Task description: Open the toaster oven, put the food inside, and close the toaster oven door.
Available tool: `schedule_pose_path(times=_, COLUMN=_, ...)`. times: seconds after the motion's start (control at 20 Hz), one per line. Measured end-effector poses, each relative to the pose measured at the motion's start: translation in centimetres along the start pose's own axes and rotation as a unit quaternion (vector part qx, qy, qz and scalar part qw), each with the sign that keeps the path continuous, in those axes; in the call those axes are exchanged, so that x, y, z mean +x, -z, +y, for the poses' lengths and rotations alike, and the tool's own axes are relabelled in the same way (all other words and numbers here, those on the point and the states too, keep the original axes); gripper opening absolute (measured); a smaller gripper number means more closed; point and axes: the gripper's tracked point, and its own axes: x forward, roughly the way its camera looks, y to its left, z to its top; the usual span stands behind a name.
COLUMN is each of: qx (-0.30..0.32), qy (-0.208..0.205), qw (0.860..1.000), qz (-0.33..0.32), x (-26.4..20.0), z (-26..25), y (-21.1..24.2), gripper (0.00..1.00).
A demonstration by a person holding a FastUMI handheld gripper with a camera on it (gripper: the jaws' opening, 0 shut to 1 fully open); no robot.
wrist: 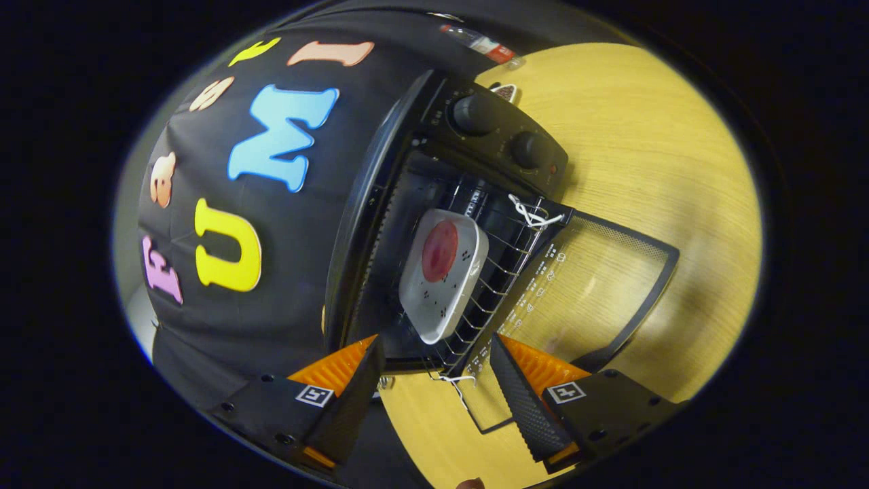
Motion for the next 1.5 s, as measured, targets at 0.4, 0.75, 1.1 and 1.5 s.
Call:
schedule_pose_path(times=0.4, qx=-0.205, qy=0.028, qw=0.976, qz=0.063, x=-4.6, z=-3.2, y=5.5, gripper=0.98)
schedule_pose_path(times=0.75, qx=-0.348, qy=0.084, qw=0.93, qz=0.081, x=-4.9, z=-6.9, y=6.8, gripper=0.98)
schedule_pose_path(times=1.1, qx=-0.441, qy=0.171, qw=0.875, qz=0.105, x=-3.7, z=-11.7, y=5.8, gripper=0.99)
schedule_pose_path(times=1.5, qx=-0.477, qy=0.217, qw=0.846, qz=0.094, x=-1.6, z=-13.2, y=5.3, gripper=0.98)
